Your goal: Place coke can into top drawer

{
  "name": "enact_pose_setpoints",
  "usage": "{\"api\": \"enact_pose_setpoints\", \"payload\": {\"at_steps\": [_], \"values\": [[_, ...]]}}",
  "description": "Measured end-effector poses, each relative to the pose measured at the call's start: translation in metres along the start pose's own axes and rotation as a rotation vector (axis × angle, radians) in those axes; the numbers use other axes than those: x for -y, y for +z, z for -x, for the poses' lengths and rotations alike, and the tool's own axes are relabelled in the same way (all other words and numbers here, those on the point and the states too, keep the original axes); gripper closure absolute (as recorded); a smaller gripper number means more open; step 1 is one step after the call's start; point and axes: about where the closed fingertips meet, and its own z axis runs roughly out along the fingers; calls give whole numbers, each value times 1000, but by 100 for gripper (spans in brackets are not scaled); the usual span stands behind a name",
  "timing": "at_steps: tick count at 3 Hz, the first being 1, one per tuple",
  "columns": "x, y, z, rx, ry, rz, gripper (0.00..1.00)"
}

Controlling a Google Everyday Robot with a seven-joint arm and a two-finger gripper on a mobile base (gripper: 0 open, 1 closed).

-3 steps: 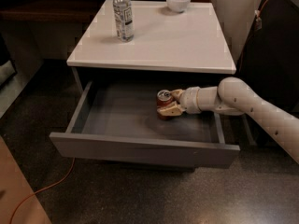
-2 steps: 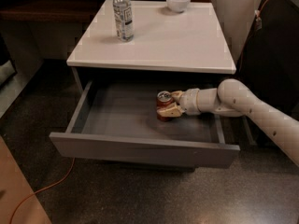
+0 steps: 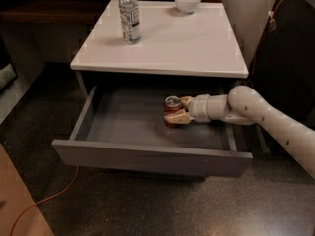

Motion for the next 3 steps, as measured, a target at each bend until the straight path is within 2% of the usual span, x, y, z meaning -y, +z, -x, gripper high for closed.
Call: {"api": "enact_pose_setpoints", "payload": {"at_steps": [1,2,3], "values": [[-1,3,0,1,0,5,5],[-2,4,1,1,0,7,0],[-2,4,1,1,0,7,0]]}}
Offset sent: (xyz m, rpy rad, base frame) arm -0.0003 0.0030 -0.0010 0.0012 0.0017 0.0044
